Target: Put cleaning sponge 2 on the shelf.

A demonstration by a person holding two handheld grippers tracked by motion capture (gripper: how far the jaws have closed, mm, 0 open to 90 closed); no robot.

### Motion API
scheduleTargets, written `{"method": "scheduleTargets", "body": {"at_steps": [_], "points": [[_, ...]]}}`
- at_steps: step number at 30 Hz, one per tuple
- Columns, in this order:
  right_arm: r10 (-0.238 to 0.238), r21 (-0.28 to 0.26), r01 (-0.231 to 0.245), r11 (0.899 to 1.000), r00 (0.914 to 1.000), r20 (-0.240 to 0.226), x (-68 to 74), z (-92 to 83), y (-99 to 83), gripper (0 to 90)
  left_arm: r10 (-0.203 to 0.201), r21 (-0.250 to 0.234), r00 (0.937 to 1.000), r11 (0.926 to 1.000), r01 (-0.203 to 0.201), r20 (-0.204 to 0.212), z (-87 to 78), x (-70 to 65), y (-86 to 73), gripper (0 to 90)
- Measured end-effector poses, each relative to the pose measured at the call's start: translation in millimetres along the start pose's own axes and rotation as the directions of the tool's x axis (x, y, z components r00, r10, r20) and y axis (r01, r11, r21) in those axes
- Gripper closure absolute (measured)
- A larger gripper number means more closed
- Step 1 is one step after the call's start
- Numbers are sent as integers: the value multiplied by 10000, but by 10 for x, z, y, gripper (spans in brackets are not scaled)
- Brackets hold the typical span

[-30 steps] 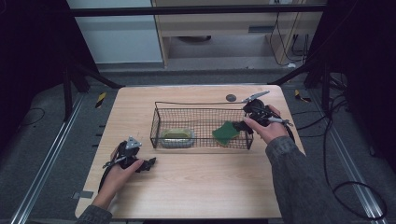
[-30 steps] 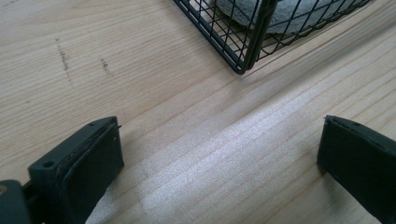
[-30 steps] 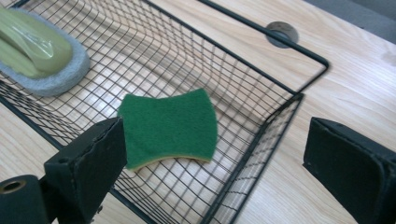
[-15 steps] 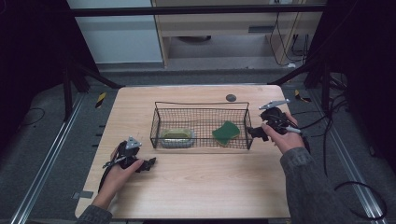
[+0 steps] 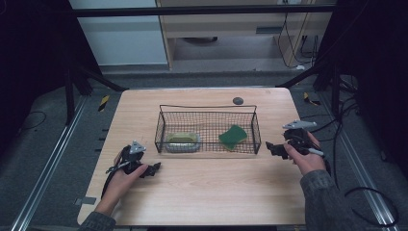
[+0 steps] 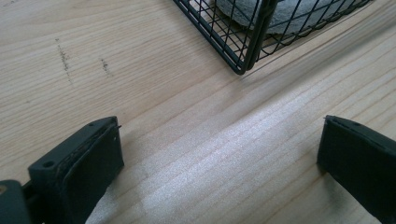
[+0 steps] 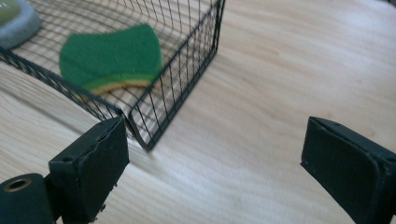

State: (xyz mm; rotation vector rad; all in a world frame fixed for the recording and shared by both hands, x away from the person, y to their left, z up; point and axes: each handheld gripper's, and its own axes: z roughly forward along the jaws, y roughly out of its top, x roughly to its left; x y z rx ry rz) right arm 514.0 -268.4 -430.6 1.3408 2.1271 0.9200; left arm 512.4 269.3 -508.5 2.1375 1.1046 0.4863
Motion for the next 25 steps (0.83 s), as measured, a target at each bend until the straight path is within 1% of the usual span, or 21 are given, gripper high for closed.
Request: {"method": "scheduleTargets", "body": {"at_steps": [2, 7, 9, 12, 14, 15, 18, 22, 25], "points": [[91, 30, -91, 10000, 10000, 39, -16, 28, -97, 79, -3, -3, 10000, 10000, 3, 1, 0, 0, 0, 0], [674, 218, -679, 9975, 9975, 217, -43, 177, -348, 82, 0, 1, 10000, 10000, 0, 1, 0, 0, 0, 0], [781, 367, -793, 9962, 9964, 343, -49, 252, -424, 83, -1, -3, 10000, 10000, 1, -1, 0, 0, 0, 0], [1111, 464, -1136, 9924, 9923, 541, -54, 357, -504, 86, 2, -2, 10000, 10000, -2, -1, 0, 0, 0, 0], [1127, 546, -1170, 9916, 9907, 758, -59, 424, -529, 85, 0, -2, 10000, 10000, 0, 0, 0, 0, 0, 0], [1276, 541, -1324, 9897, 9883, 834, -51, 455, -534, 86, 1, -1, 10000, 10000, -1, 1, 0, 0, 0, 0], [1499, 508, -1553, 9866, 9840, 963, -25, 537, -542, 76, 0, 1, 10000, 10000, 0, 1, 0, 0, 0, 0], [1374, 161, -1403, 9900, 9834, 1184, 17, 599, -543, 51, 5, 4, 10000, 10000, -5, 3, 0, 1, 0, 0], [1446, 87, -1467, 9891, 9822, 1196, 37, 609, -546, 42, 10, 2, 10000, 10000, -10, 7, 1, 2, 1, 0]]}}
